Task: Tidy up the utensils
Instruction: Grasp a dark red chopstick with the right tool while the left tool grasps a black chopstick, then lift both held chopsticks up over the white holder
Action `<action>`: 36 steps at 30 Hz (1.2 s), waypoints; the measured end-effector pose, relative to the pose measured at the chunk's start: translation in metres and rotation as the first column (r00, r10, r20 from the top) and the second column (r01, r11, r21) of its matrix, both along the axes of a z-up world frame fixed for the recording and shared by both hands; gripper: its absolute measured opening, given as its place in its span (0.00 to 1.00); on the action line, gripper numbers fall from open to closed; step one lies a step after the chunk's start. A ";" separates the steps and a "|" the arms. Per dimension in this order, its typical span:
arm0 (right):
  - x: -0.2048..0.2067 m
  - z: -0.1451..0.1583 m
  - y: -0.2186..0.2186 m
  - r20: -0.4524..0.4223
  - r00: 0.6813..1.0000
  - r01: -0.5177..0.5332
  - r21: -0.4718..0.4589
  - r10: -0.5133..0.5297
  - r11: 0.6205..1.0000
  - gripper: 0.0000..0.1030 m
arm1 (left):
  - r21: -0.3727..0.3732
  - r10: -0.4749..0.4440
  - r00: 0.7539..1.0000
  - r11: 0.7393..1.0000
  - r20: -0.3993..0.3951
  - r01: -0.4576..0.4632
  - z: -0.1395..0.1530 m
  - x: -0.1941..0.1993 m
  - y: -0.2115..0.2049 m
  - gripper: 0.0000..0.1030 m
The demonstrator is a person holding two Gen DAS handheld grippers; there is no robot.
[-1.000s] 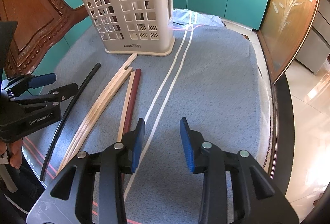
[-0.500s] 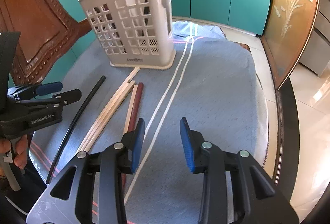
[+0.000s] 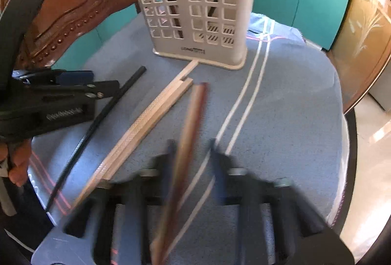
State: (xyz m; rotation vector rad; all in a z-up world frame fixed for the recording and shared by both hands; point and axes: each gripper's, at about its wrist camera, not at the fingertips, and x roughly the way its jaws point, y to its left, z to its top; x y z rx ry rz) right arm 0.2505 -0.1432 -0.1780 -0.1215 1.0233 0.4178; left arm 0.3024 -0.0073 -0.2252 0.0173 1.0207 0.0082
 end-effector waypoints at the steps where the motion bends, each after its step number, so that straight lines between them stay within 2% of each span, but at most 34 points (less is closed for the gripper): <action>1: 0.001 0.000 -0.001 -0.008 1.000 0.009 0.010 -0.009 1.000 0.13 | 0.003 -0.006 1.000 1.000 0.000 0.006 -0.001 0.000 -0.002 0.52; 7: -0.006 0.023 -0.032 0.026 0.993 0.112 0.106 -0.115 0.988 0.12 | 0.006 -0.020 1.000 1.000 0.014 0.020 0.002 -0.005 -0.008 0.52; 10: -0.006 0.027 -0.047 0.046 0.988 0.143 0.111 -0.149 0.983 0.20 | 0.000 -0.012 1.000 1.000 0.023 0.012 0.004 -0.007 -0.006 0.52; 19: 0.014 0.002 -0.048 0.001 0.982 0.189 0.013 -0.189 0.982 0.21 | 0.008 -0.008 1.000 1.000 0.013 0.008 0.001 -0.005 -0.009 0.52; 22: 0.020 -0.003 -0.050 -0.011 0.978 0.208 0.023 -0.207 0.978 0.21 | 0.010 -0.008 1.000 1.000 0.007 0.008 -0.003 0.001 -0.007 0.52; 30: 0.029 -0.005 -0.041 0.029 0.981 0.193 -0.050 -0.191 0.980 0.22 | 0.029 -0.012 1.000 0.999 -0.010 0.012 -0.020 0.019 -0.009 0.55; 33: 0.031 -0.006 -0.034 0.040 0.986 0.167 -0.077 -0.165 0.983 0.29 | 0.058 -0.015 1.000 0.998 -0.006 0.015 -0.021 0.024 -0.013 0.57; 36: 0.033 -0.006 -0.029 0.047 0.987 0.158 -0.088 -0.154 0.984 0.30 | 0.052 -0.001 1.000 0.999 -0.015 0.002 -0.022 0.029 -0.012 0.57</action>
